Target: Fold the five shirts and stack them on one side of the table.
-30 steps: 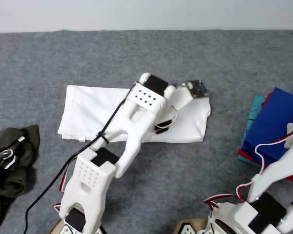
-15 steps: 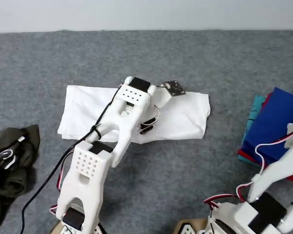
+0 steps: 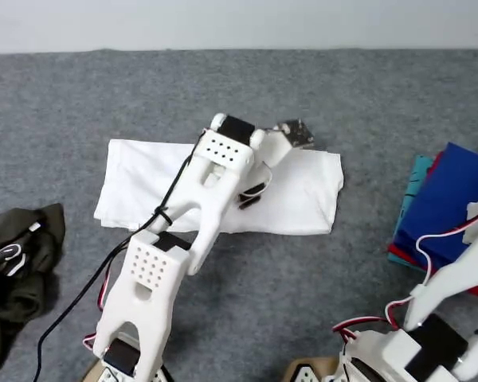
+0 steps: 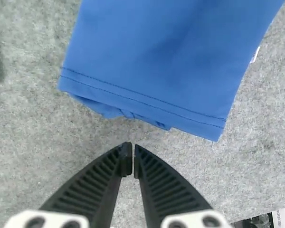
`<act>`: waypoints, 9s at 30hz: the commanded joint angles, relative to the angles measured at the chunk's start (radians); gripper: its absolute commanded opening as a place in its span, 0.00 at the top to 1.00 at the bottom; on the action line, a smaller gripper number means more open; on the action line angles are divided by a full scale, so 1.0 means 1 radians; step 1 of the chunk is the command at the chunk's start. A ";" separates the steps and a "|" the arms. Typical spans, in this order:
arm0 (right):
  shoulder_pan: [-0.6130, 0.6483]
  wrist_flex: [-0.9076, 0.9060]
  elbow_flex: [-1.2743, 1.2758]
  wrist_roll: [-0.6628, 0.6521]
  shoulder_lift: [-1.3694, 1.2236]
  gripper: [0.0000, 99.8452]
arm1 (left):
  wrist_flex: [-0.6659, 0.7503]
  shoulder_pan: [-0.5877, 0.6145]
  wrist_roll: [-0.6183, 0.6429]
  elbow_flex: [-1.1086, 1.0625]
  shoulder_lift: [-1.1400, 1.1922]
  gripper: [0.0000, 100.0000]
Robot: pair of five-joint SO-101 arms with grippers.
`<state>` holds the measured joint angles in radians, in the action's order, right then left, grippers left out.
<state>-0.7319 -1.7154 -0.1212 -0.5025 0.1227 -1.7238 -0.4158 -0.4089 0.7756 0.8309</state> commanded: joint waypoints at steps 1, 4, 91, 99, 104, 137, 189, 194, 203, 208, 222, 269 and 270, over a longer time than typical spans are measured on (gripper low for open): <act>0.008 -0.010 -0.055 0.006 0.054 0.99 | -0.031 -0.006 0.026 0.068 -0.132 0.94; 0.008 -0.010 -0.055 0.006 0.054 0.99 | -0.031 0.006 0.029 0.058 -0.186 0.93; 0.008 0.039 0.014 0.006 0.051 0.99 | 0.189 -0.094 0.287 -0.154 -0.427 0.99; 0.008 0.071 0.077 0.006 0.053 0.99 | 0.241 -0.153 0.287 -0.145 -0.345 0.98; 0.010 0.076 0.077 0.006 0.053 0.99 | 0.233 -0.180 0.288 -0.143 -0.224 0.88; 0.013 0.070 0.078 0.008 0.053 0.99 | -0.028 -0.218 0.232 -0.371 -0.210 0.99; 0.440 0.012 0.074 0.193 0.042 0.98 | -0.029 0.138 0.238 -0.274 -0.480 0.99; 0.674 0.079 0.075 0.347 0.025 0.85 | -0.029 0.238 0.238 -0.275 -0.592 0.99; 0.868 0.305 0.072 0.417 -0.216 0.86 | -0.029 0.485 0.232 -0.302 -0.644 0.99; 0.868 0.349 0.051 0.417 -0.302 0.86 | -0.029 0.542 0.230 -0.302 -0.638 0.99; 0.843 0.255 -0.049 0.413 -0.349 0.86 | -0.029 0.539 0.195 -0.371 -0.635 0.99; 0.802 0.516 -0.341 0.094 -0.542 0.99 | -0.029 0.540 0.189 -0.384 -0.635 0.99; 0.794 0.519 -0.344 0.094 -0.559 0.99 | -0.029 0.540 0.189 -0.384 -0.635 0.99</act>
<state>0.0813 -1.2275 -0.4112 -0.3936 -0.4266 -1.7331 0.1197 -0.2110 0.3890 0.2478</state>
